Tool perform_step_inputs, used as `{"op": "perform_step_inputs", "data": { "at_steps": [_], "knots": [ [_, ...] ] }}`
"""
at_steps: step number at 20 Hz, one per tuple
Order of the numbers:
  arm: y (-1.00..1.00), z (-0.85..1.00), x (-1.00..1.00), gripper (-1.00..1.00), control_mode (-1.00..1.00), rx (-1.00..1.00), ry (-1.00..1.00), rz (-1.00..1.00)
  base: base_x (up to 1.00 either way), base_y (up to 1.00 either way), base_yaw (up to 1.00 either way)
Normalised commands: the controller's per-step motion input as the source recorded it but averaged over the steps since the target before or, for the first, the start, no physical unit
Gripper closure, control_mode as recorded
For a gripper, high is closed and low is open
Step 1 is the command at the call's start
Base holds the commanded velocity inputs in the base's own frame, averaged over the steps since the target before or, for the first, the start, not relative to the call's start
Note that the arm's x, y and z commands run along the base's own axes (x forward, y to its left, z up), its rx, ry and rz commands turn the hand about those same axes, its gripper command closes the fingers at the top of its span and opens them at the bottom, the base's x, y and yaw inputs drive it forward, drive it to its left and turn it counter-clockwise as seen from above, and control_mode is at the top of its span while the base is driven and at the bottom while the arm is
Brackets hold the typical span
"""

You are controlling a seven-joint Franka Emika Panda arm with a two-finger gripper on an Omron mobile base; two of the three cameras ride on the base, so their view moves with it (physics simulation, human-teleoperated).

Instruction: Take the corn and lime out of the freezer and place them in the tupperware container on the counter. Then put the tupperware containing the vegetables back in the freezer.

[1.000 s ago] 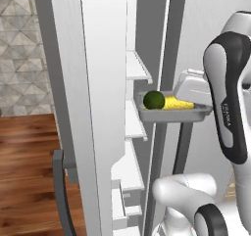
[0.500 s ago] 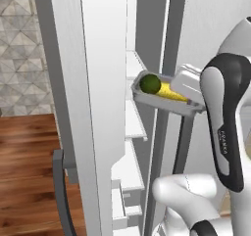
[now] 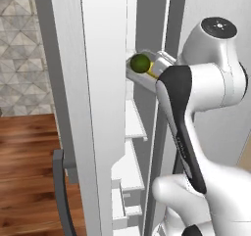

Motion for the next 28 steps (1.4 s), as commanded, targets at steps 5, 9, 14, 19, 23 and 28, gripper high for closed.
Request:
{"op": "perform_step_inputs", "data": {
  "at_steps": [5, 9, 14, 19, 23, 28],
  "knots": [
    [0.38, 0.01, 0.62, 1.00, -1.00, 0.01, 0.00, -0.18, 0.00, 0.00, 0.00],
    [0.29, 0.00, 0.71, 1.00, -1.00, 0.05, 0.00, -0.15, 0.00, 0.00, 0.00],
    [0.09, 0.00, 0.68, 1.00, -1.00, 0.13, 0.00, -0.15, 0.00, 0.00, 0.00],
    [0.01, 0.00, 0.73, 1.00, -1.00, 0.15, 0.00, -0.05, 0.00, 0.00, 0.00],
    [0.04, 0.00, 0.79, 1.00, -1.00, 0.12, 0.00, -0.01, 0.00, 0.00, 0.00],
    [0.12, 0.00, 0.75, 1.00, -1.00, 0.09, 0.00, -0.01, 0.00, 0.00, 0.00]
  ]
}}
